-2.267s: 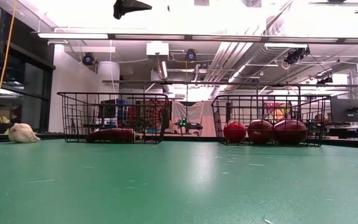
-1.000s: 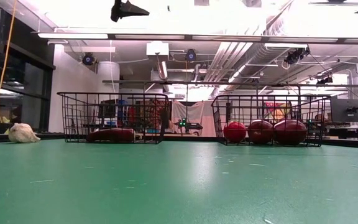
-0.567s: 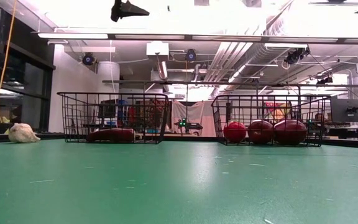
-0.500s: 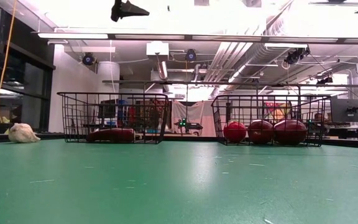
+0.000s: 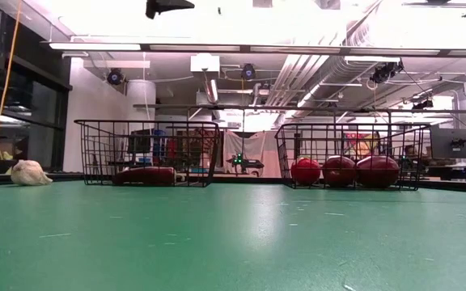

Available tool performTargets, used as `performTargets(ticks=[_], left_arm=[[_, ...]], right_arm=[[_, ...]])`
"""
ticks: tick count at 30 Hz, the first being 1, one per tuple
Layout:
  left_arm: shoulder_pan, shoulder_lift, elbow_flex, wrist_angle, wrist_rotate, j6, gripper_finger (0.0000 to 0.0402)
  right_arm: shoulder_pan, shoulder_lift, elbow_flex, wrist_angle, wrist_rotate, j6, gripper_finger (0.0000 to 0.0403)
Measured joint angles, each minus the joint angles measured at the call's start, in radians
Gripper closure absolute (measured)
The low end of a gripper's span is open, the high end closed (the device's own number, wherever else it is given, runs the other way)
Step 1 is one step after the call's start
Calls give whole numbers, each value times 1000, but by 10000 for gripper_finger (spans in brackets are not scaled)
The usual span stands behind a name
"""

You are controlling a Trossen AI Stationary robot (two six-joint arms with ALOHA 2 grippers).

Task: Sort produce into baskets
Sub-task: Put the green cucumber into the left wire basket

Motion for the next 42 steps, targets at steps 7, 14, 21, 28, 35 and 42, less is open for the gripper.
performTargets(ticks=[7,14,21,28,35,42], left_arm=[[51,-1,69,-5,2,17,37],[53,-6,96,-65,120,-70,37],[-10,-8,96,-149,176,-144,37],[-117,-18,96,-162,174,-167,37],[-219,-84,96,-161,25,-170,37],[-270,-162,98,-218,-161,-187,37]], right_arm=[[-191,-279,19,-290,414,-184,246],[-586,-455,20,-148,811,-666,246],[-960,-315,20,559,719,-1213,246],[-1148,-26,65,1132,447,-1196,246],[-1153,247,343,1047,363,-1268,246],[-1157,403,607,773,362,-1425,138]])
